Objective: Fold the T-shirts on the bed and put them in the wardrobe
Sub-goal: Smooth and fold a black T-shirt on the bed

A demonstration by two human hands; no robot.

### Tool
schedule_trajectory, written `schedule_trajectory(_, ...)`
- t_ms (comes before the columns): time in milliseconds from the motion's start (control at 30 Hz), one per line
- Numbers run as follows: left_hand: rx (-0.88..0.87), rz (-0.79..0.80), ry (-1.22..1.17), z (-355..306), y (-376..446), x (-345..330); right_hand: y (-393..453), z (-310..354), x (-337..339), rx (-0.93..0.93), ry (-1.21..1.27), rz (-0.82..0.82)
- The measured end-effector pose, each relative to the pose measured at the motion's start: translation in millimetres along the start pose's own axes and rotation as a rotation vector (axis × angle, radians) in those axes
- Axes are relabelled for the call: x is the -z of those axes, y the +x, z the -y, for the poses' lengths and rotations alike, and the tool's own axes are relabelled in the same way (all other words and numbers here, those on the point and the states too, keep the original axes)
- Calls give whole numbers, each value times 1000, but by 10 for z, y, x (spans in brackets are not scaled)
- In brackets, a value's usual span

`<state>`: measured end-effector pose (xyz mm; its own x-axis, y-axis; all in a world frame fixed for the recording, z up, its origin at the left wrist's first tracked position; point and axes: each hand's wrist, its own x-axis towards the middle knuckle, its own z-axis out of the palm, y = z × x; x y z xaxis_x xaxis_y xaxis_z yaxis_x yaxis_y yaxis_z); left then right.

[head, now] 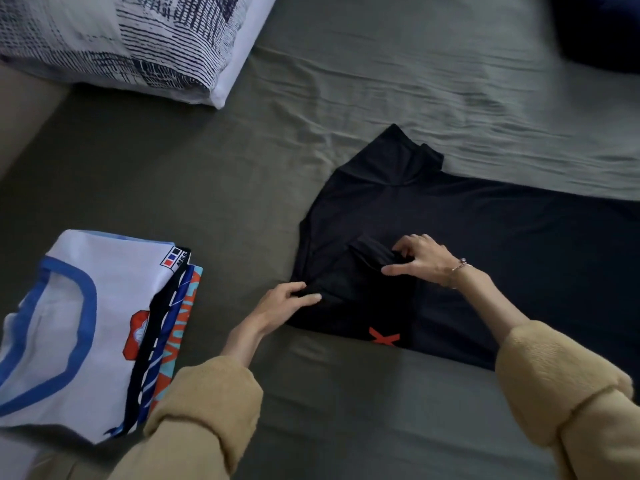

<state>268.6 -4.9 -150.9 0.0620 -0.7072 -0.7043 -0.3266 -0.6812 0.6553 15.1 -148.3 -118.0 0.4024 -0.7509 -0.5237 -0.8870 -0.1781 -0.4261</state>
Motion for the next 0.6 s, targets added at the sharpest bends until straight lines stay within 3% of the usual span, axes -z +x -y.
schedule_trajectory(133,18,-26,-14,16,53,-17,-98,-134,72,85,36,132)
schedule_trajectory(267,42,-68,-48,20,73,-44,-57,-170,-5,71,-11,30)
schedule_trajectory(600,37,-120,-106,-9,98,-76,-189,-373,-90,-175,321,-176)
